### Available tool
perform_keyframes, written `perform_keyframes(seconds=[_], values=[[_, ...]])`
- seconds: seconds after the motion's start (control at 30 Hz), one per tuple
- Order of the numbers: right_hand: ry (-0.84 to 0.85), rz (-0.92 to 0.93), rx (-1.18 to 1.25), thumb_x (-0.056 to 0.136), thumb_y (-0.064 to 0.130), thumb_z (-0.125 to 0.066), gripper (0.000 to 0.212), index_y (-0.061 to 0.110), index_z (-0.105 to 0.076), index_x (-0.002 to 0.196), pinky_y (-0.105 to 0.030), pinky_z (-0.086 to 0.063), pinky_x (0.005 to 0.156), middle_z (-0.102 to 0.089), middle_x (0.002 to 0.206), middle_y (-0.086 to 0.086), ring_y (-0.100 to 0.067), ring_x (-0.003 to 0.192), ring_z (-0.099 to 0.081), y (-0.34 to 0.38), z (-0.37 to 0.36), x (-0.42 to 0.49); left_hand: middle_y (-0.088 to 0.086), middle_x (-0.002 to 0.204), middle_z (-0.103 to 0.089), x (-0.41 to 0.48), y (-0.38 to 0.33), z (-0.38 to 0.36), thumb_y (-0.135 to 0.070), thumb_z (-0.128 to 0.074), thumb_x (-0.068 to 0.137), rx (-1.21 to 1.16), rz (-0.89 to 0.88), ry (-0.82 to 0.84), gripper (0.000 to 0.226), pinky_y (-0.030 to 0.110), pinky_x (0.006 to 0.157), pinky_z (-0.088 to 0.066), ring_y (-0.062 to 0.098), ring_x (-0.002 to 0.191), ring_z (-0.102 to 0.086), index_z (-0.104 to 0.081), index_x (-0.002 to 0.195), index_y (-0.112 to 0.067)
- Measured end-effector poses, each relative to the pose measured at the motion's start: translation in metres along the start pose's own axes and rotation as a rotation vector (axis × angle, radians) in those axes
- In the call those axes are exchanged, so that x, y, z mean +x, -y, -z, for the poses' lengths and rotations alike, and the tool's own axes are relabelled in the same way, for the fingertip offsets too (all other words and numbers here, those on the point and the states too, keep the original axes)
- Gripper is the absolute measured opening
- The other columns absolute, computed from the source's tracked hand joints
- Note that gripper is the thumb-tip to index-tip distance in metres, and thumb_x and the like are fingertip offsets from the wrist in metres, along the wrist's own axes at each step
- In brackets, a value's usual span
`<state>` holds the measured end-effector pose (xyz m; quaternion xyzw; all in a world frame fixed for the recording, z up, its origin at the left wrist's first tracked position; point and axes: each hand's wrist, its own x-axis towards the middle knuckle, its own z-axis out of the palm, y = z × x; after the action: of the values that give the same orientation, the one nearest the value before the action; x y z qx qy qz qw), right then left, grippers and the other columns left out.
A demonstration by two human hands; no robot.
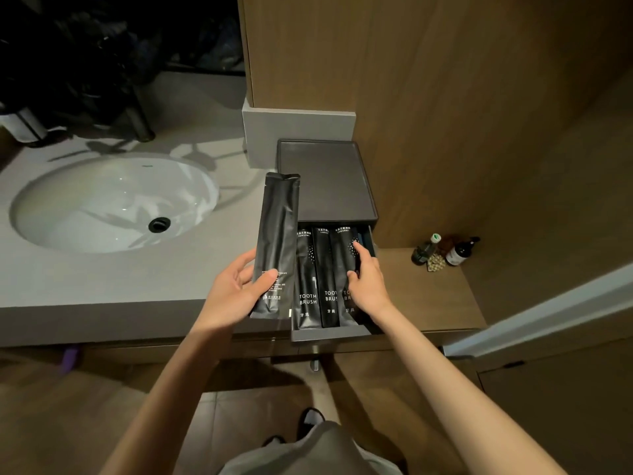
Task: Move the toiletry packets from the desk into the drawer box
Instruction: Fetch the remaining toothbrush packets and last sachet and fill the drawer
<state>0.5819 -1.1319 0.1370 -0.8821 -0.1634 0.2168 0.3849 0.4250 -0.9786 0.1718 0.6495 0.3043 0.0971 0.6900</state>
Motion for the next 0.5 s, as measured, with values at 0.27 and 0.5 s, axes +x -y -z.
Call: perform_keyframes(seconds=[0.27, 0.5], values=[[0.070, 0.054, -0.258, 0.096, 0.003, -0.047, 0.064, 0.014, -0.018, 0.152, -0.036, -0.022, 0.115, -0.013, 0.158, -0.015, -0.033, 0.143, -0.020, -0.002, -0.004, 0.003, -0.010, 0.100, -0.074, -0.017, 0.004, 0.005, -0.010, -0.062, 0.089, 0.013, -0.004, 0.014, 0.043, 0.009, 0.075, -0.050, 0.001, 0.097, -0.068, -0.051, 0.129, -0.023], [0.317, 0.169, -0.454, 0.099, 0.033, -0.045, 0.064, 0.043, -0.008, 0.150, -0.054, -0.009, 0.119, 0.013, 0.161, 0.002, -0.038, 0.146, 0.013, -0.004, -0.004, 0.003, -0.006, 0.109, -0.072, -0.028, 0.002, 0.006, -0.014, -0.062, 0.090, 0.023, -0.004, 0.000, 0.045, 0.006, 0.071, -0.049, 0.000, 0.098, -0.067, -0.050, 0.133, -0.021]])
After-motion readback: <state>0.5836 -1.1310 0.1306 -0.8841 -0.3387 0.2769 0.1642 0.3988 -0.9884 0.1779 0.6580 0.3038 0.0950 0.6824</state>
